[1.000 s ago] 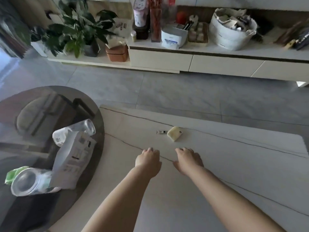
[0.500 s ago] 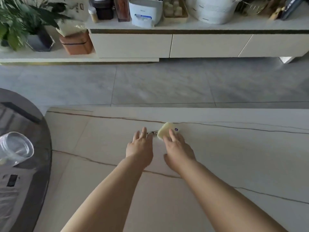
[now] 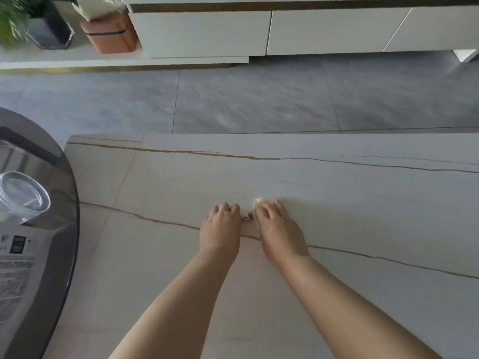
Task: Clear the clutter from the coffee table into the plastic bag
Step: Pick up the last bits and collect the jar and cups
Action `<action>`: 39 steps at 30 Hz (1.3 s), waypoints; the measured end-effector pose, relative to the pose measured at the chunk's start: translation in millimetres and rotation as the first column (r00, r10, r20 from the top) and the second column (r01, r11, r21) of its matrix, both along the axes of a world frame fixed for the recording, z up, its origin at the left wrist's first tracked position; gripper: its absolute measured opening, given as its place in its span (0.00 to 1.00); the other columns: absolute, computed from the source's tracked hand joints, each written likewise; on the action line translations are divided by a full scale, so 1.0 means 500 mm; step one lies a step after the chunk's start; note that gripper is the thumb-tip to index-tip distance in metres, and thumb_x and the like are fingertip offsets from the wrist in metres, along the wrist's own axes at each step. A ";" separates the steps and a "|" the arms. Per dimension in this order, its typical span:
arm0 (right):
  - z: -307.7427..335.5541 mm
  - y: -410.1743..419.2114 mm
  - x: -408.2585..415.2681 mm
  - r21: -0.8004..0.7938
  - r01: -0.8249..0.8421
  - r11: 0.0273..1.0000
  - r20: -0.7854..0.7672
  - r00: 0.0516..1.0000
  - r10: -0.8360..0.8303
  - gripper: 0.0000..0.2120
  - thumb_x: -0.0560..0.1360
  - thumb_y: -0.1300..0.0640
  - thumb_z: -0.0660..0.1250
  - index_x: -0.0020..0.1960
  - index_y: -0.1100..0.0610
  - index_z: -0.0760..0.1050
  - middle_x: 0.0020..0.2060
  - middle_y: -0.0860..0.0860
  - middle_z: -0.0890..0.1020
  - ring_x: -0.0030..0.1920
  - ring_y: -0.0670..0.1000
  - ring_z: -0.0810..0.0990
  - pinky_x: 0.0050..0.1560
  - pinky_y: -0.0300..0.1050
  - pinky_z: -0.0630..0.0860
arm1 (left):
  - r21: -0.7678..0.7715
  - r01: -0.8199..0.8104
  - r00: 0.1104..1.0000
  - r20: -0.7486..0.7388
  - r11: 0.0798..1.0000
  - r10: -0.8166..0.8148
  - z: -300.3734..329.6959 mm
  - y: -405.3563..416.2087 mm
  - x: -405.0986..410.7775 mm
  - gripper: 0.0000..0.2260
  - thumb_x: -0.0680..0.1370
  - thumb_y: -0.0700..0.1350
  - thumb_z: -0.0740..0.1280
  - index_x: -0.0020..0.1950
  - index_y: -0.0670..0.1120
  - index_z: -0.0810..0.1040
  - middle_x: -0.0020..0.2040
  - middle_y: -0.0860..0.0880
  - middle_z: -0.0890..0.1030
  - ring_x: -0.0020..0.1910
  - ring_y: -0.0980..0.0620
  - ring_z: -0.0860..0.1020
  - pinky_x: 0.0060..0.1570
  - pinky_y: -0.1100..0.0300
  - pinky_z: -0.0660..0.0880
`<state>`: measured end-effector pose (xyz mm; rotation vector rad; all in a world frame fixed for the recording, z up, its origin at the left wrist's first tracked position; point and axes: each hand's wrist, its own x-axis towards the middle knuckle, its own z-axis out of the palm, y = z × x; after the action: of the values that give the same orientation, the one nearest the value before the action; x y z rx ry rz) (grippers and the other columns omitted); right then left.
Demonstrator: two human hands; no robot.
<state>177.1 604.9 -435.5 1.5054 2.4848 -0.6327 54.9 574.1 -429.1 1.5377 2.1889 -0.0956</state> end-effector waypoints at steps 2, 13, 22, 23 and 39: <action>0.011 -0.033 0.037 -0.026 -0.045 0.999 -0.027 0.999 0.045 0.28 0.75 0.70 0.56 0.74 0.56 0.58 0.74 0.51 0.62 0.77 0.55 0.52 0.67 0.49 0.68 | -0.079 -0.034 0.998 0.046 0.996 0.037 0.012 -0.042 0.025 0.14 0.78 0.35 0.57 0.62 0.46 0.71 0.61 0.47 0.73 0.64 0.45 0.69 0.56 0.54 0.71; 0.195 -0.175 0.265 -0.304 0.251 0.919 -0.009 0.964 -0.266 0.14 0.79 0.55 0.58 0.62 0.52 0.73 0.60 0.52 0.77 0.61 0.54 0.76 0.55 0.44 0.73 | -0.283 0.102 0.990 0.127 0.954 -0.068 0.215 -0.200 0.191 0.22 0.79 0.34 0.55 0.70 0.52 0.65 0.64 0.50 0.72 0.65 0.49 0.71 0.53 0.54 0.74; 0.394 -0.248 0.426 -0.175 0.511 0.842 -0.076 0.845 -0.529 0.15 0.78 0.60 0.57 0.61 0.52 0.74 0.57 0.50 0.76 0.58 0.51 0.75 0.50 0.43 0.70 | -0.096 0.417 0.906 0.126 0.904 -0.404 0.396 -0.173 0.329 0.10 0.81 0.46 0.57 0.61 0.49 0.73 0.59 0.50 0.77 0.57 0.47 0.77 0.49 0.56 0.74; 0.418 -0.265 0.445 -0.158 0.544 0.824 -0.078 0.825 -0.560 0.14 0.77 0.60 0.57 0.60 0.52 0.74 0.56 0.50 0.77 0.58 0.51 0.75 0.47 0.43 0.69 | -0.064 0.454 0.888 0.113 0.889 -0.446 0.421 -0.177 0.347 0.11 0.81 0.45 0.57 0.61 0.50 0.73 0.59 0.50 0.77 0.58 0.47 0.77 0.49 0.56 0.74; 0.790 -0.755 0.755 0.070 0.957 0.280 -0.110 0.287 -0.952 0.13 0.78 0.59 0.57 0.61 0.54 0.73 0.57 0.52 0.80 0.57 0.54 0.78 0.45 0.41 0.68 | 0.121 0.919 0.375 0.023 0.375 -0.927 0.793 -0.466 0.783 0.22 0.81 0.39 0.57 0.74 0.51 0.63 0.65 0.49 0.72 0.66 0.50 0.72 0.61 0.57 0.73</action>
<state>554.4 227.5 -40.6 3.0452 1.2839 -0.6105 446.5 341.0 -32.5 2.5916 0.9574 -0.2766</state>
